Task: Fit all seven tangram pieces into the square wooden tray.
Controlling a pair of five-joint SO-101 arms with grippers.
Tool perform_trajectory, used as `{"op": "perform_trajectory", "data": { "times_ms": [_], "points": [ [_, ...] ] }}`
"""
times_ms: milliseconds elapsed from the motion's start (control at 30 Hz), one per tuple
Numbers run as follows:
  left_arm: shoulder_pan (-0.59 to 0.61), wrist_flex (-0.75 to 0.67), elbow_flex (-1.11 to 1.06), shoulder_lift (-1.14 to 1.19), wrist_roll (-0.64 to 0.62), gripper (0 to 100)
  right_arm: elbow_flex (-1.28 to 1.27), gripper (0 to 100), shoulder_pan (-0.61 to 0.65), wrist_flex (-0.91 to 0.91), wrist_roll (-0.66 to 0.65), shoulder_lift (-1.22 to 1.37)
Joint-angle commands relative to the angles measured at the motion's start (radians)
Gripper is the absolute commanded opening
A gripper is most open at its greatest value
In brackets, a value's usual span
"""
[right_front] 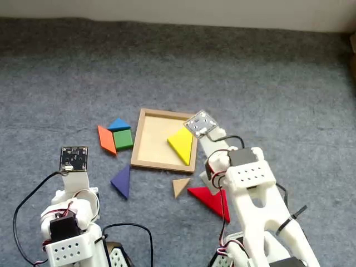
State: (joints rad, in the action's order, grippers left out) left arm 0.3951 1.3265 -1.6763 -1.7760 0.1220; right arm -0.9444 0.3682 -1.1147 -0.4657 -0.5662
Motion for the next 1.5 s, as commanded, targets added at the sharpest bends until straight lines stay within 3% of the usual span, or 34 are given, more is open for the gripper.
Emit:
{"op": "perform_trajectory", "data": {
  "times_ms": [0,433,633,900,1467],
  "points": [
    [0.008,0.005,-0.019,-0.045,-0.006,1,-0.033,34.0,0.038,0.001,-0.006,-0.012],
    [0.008,0.005,-0.019,-0.045,-0.006,1,-0.031,34.1,0.117,0.079,-0.006,0.259],
    [0.008,0.005,-0.019,-0.045,-0.006,1,-0.031,34.1,0.120,0.038,0.031,0.209],
    [0.008,0.005,-0.019,-0.045,-0.006,1,-0.041,34.1,0.217,-0.013,0.080,0.113],
    [0.008,0.005,-0.019,-0.045,-0.006,1,-0.110,34.1,0.200,0.107,0.084,0.114]
  ]
}}
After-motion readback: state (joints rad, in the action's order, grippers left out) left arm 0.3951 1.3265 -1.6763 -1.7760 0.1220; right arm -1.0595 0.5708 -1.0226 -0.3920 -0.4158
